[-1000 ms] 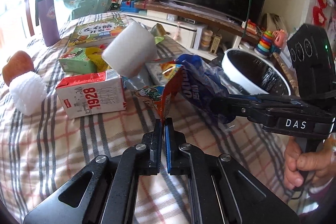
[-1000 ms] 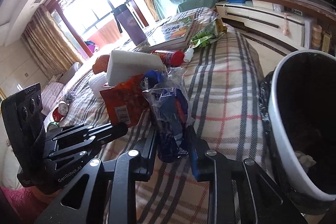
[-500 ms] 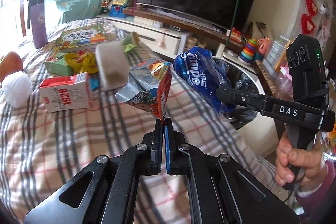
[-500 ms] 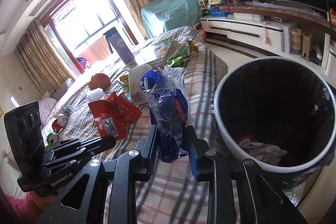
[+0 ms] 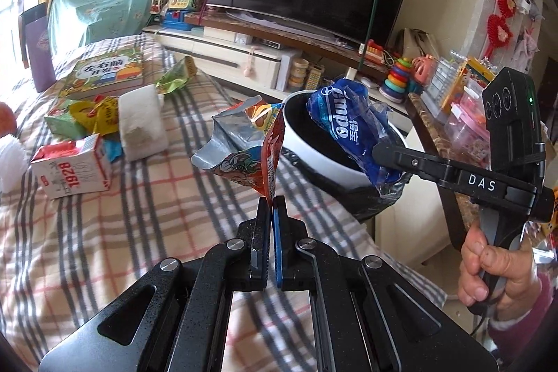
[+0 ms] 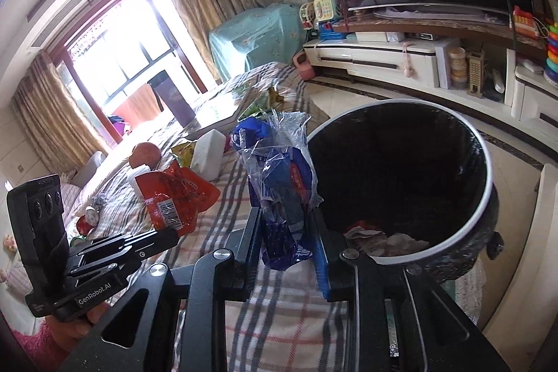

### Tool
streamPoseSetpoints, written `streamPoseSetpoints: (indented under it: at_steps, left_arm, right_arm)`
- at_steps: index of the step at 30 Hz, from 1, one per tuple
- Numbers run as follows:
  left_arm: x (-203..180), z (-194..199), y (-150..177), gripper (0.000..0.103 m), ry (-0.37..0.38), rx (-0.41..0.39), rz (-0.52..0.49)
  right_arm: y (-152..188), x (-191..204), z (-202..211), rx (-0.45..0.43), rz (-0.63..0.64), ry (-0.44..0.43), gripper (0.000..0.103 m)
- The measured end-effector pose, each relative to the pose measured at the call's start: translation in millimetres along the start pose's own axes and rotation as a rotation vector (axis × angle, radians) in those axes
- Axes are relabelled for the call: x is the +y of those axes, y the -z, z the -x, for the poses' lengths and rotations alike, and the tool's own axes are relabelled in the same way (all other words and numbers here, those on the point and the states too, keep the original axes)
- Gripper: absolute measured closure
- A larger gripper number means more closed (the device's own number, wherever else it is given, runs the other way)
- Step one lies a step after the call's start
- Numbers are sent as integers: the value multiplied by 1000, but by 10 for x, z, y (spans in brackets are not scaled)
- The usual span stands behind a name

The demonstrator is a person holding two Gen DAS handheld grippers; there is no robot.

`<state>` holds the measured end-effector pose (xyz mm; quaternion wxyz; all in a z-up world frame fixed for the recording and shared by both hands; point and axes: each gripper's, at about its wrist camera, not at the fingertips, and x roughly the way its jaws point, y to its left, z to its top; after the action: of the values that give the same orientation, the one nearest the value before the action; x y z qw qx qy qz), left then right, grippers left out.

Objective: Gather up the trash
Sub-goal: 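Carry the wrapper and blue bag with both tools over the black bin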

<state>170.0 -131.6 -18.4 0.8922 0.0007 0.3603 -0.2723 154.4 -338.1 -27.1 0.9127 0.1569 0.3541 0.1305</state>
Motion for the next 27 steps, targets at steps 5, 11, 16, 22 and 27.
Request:
streamPoseSetpoints:
  at_steps: [5,11,16,22,27]
  left_arm:
    - [-119,-59,-54,101,13,6,-16]
    - [-255,-151,-112,101,29,15,-36]
    - [-361,-218,-155,101,41,25,-47]
    - [-460,-268,-194,101,49,30,-65]
    - [-532,-314,-238,101,55,31,-78]
  right_arm:
    - [12,-105,80,-12,-17,17,76]
    - [5,-240,154,-26,-40,38,76]
    - [9,-344,208,-32,-55,52,76]
    - [4,-460,256,-41,-75,71,76]
    - [-8,-540,291,-46,-88,84,76]
